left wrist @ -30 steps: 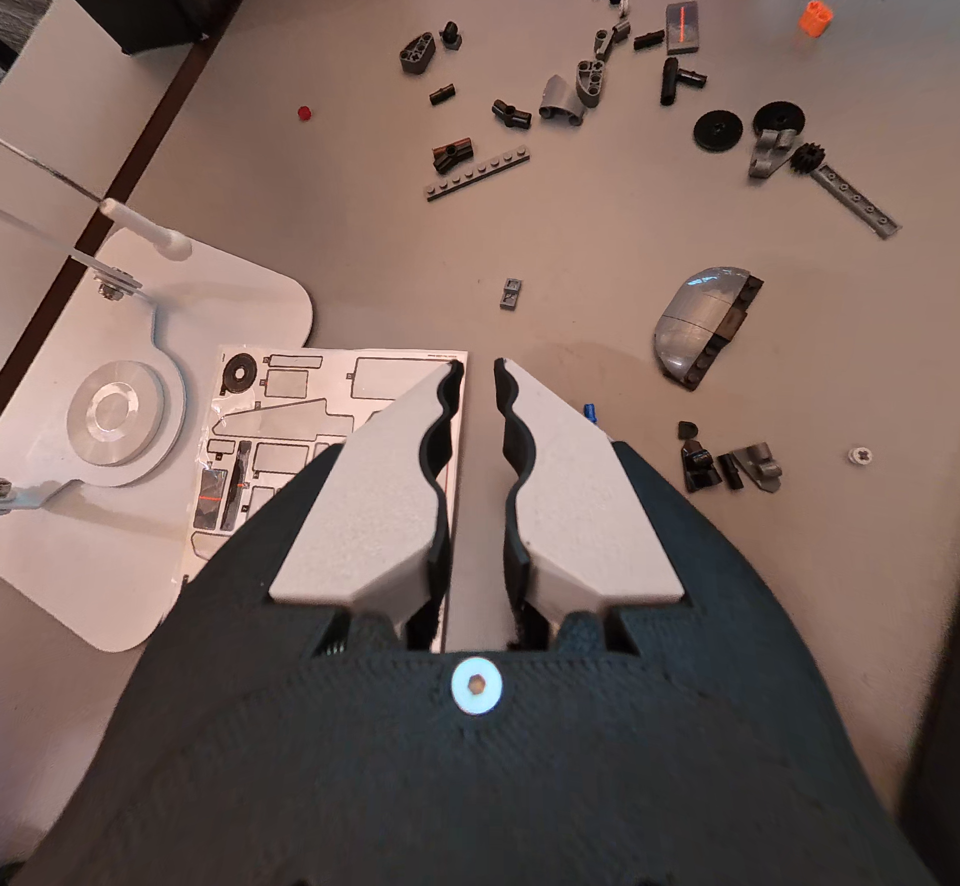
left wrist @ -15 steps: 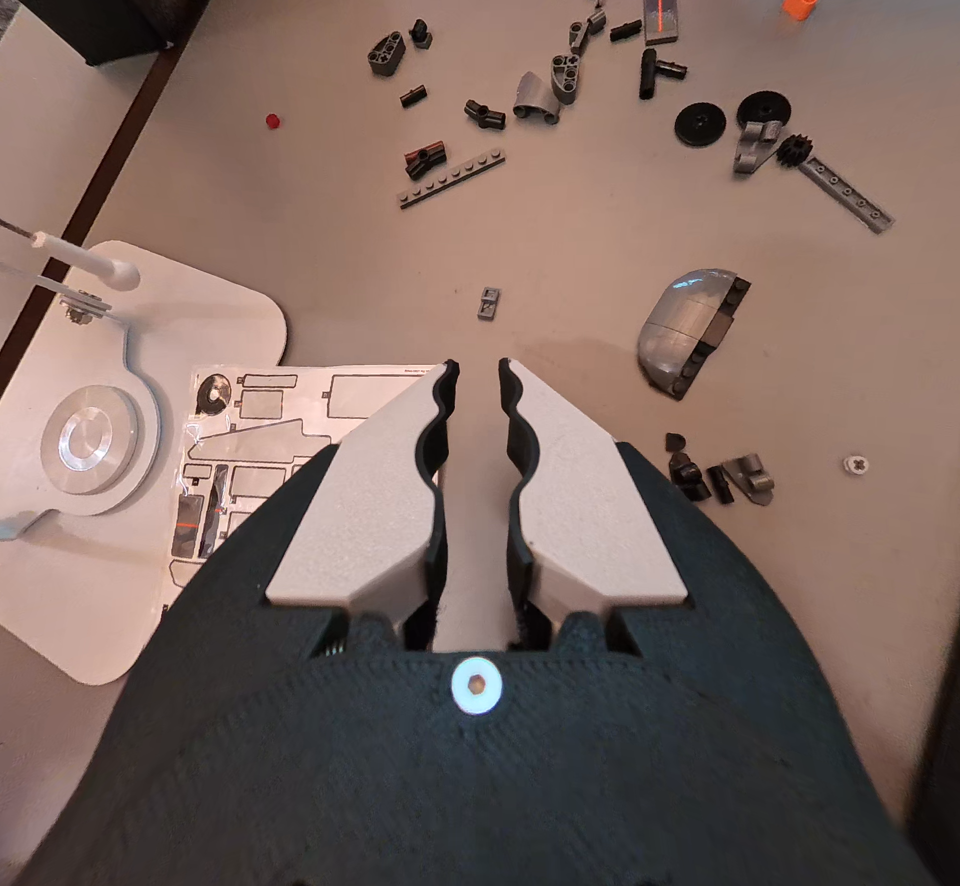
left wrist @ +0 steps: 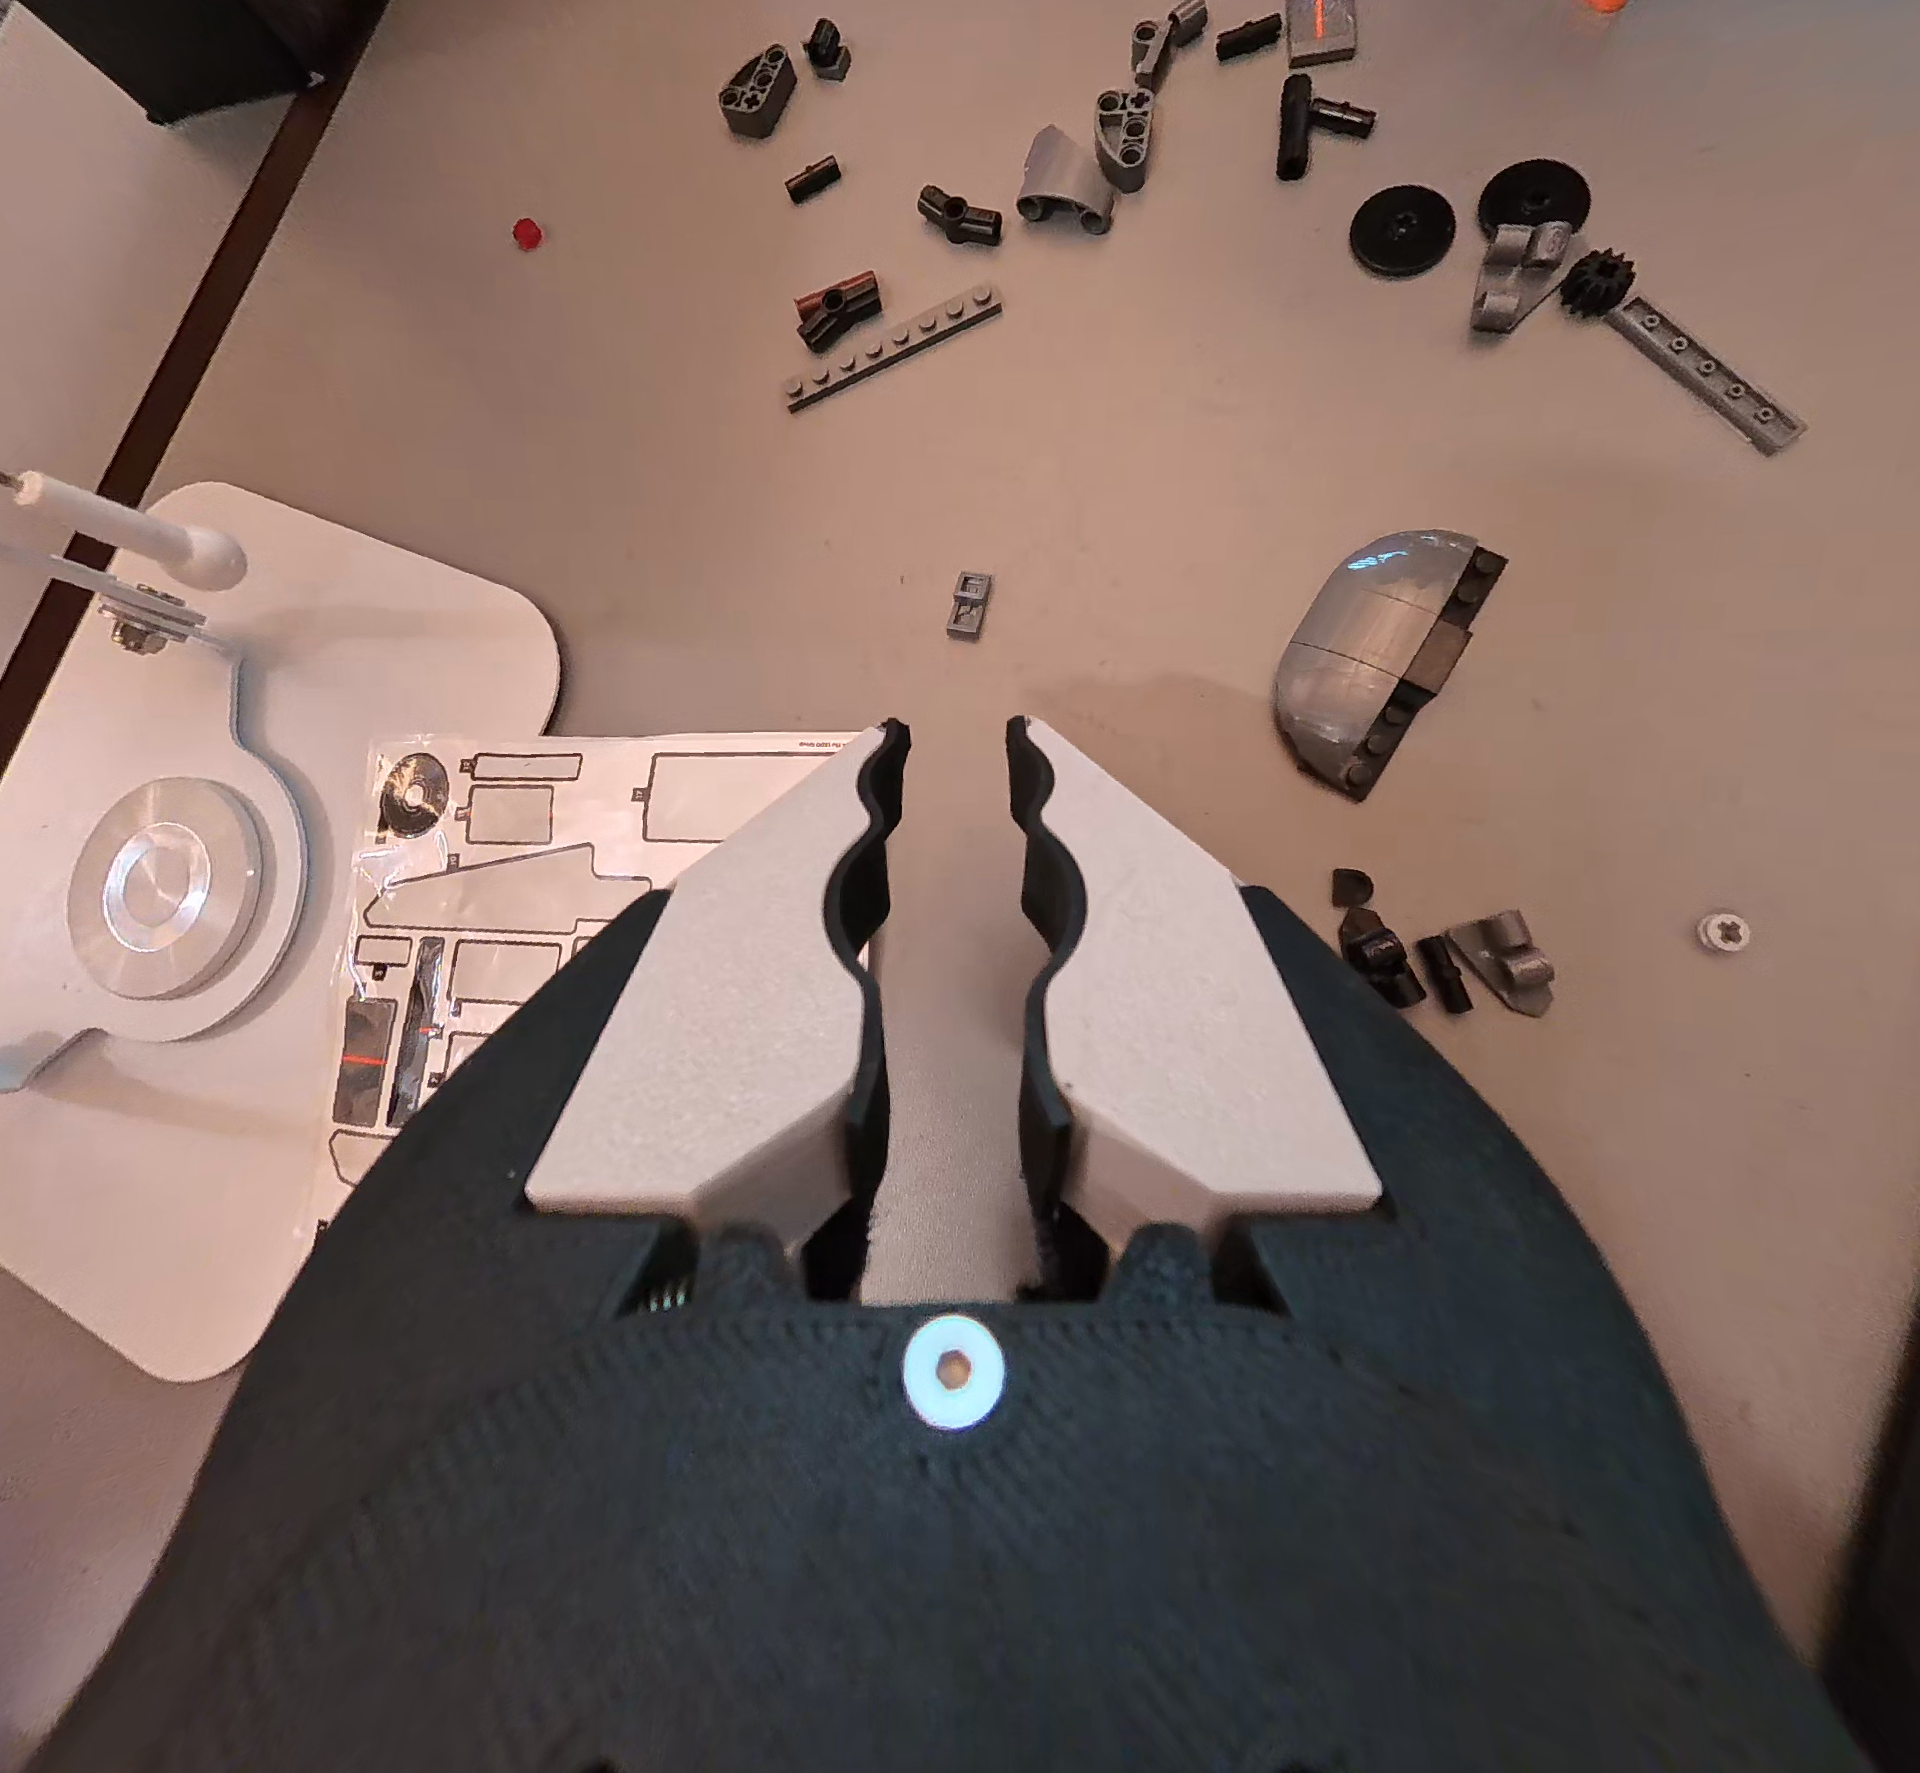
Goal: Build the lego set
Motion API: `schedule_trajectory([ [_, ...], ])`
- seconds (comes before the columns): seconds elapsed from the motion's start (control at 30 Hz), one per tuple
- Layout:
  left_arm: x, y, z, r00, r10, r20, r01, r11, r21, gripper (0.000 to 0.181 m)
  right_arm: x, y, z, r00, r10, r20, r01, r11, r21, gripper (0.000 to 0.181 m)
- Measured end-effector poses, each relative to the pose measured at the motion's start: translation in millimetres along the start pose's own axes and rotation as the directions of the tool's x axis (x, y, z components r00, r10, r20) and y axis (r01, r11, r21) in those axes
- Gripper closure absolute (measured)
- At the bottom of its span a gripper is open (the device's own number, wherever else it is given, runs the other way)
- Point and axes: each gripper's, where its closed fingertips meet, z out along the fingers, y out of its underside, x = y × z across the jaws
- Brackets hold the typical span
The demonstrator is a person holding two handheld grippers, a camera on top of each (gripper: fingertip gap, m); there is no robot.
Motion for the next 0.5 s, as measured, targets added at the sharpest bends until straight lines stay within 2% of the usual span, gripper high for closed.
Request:
schedule_trajectory([
  [0.27, 0, 2, -2, 1.0, 0.002, -0.007, -0.002, 1.0, -0.006, 0.162, -2, 1, 1, 1.0, -0.002, 0.01, 0.002, 1.0, -0.007, 0.15],
  [0.5, 16, 18, -5, 0.991, 0.017, -0.132, -0.026, 0.997, -0.068, 0.16, -5, 2, 3, 1.0, -0.009, 0.018, 0.009, 1.0, -0.014, 0.149],
])
